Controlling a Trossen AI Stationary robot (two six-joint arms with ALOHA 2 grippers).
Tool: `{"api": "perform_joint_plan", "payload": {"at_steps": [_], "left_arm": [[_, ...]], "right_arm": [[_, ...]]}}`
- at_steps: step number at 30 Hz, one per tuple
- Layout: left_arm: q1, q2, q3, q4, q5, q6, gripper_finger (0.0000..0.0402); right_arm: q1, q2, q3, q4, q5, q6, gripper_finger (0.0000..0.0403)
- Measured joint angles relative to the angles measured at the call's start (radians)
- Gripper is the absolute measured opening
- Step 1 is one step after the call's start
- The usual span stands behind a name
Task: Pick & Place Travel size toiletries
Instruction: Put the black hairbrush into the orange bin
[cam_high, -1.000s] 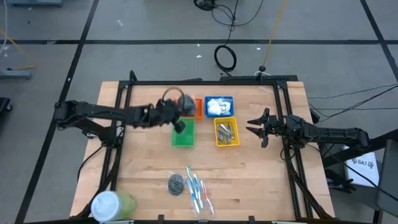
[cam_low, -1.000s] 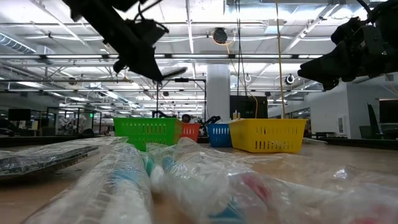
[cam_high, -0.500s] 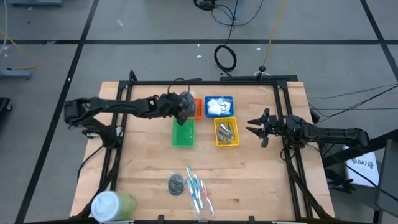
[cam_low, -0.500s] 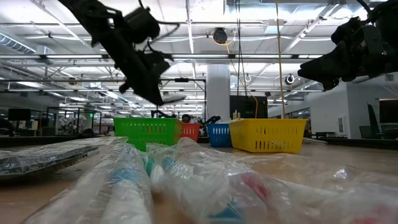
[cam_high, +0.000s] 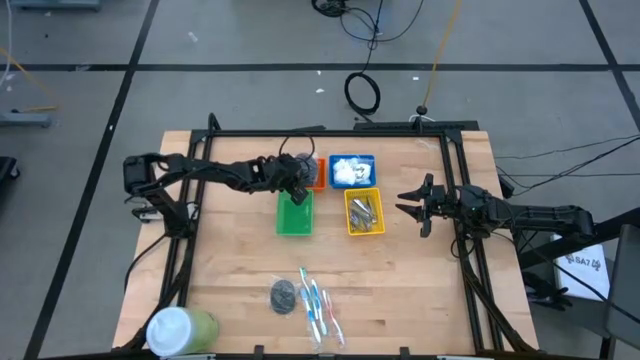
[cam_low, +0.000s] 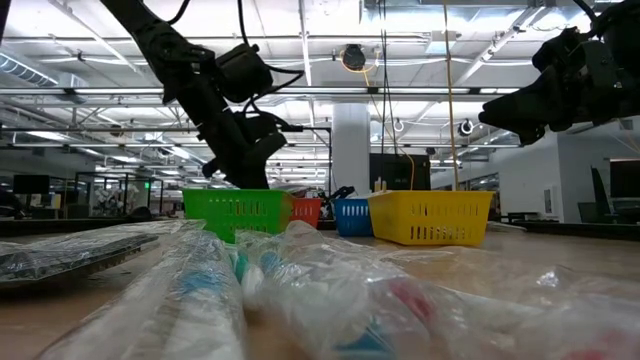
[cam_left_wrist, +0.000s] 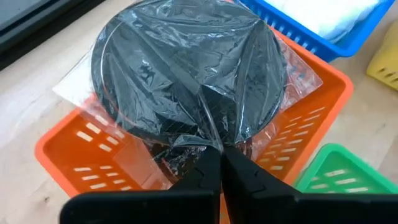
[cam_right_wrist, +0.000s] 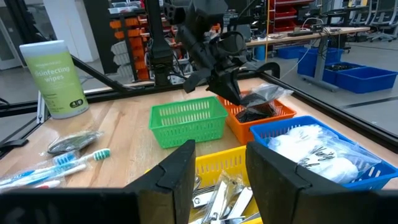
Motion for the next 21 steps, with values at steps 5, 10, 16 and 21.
{"api": "perform_joint_plan", "payload": {"at_steps": [5,10,16,21], "left_arm": [[0.000,0.000,0.000,0.003,0.000,-0.001,0.0010],[0.000,0.000,0.000,0.004,0.000,-0.037,0.0026],[0.000,0.000,0.000,0.004,-0.002,-0.062,0.0085],[0.000,-0.013,0.000,0.002,-0.006,-0.047,0.0145]], "right_arm": [[0.000,0.000,0.000,0.000,0.000,0.000,0.0130],[0.000,0.000,0.000,0.000,0.000,0.000,0.0130],[0.000,0.000,0.000,0.000,0.000,0.000,0.0130],[0.000,0.000,0.000,0.000,0.000,0.000,0.0130]]}}
